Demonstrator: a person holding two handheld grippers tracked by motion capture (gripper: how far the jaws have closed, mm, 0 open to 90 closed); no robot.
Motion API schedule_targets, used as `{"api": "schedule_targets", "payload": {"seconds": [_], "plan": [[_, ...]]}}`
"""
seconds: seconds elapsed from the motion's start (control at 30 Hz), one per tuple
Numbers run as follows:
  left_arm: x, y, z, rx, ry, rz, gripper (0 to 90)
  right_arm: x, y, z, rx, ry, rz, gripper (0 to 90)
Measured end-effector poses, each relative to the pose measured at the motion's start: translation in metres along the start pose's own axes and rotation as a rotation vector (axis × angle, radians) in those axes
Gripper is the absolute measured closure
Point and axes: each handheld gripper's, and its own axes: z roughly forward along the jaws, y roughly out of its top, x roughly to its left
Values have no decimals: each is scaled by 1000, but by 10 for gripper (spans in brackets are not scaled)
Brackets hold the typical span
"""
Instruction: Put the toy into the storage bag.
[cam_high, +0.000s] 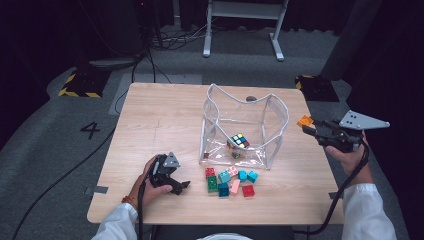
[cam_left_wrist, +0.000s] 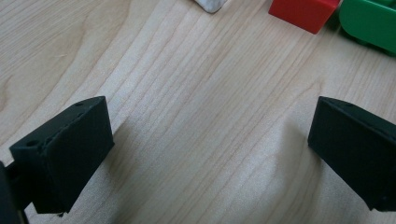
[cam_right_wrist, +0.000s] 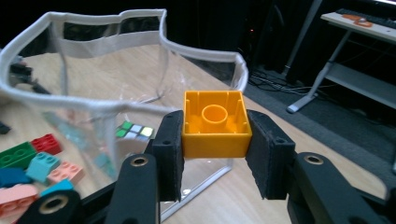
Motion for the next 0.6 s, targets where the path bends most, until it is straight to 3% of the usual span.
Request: {"api": "schedule_targets", "payload": {"seconds": [0.2, 0.33, 0.6], "plan": [[0, 0, 0, 0, -4, -2, 1, -8, 24, 8, -2, 0, -6, 591], [0, 0, 0, 0, -4, -2, 1, -11, 34, 19, -8, 55, -2, 591], [0, 0, 0, 0, -3, -1, 1, -9, 49, 51, 18, 105, -16, 591]]}}
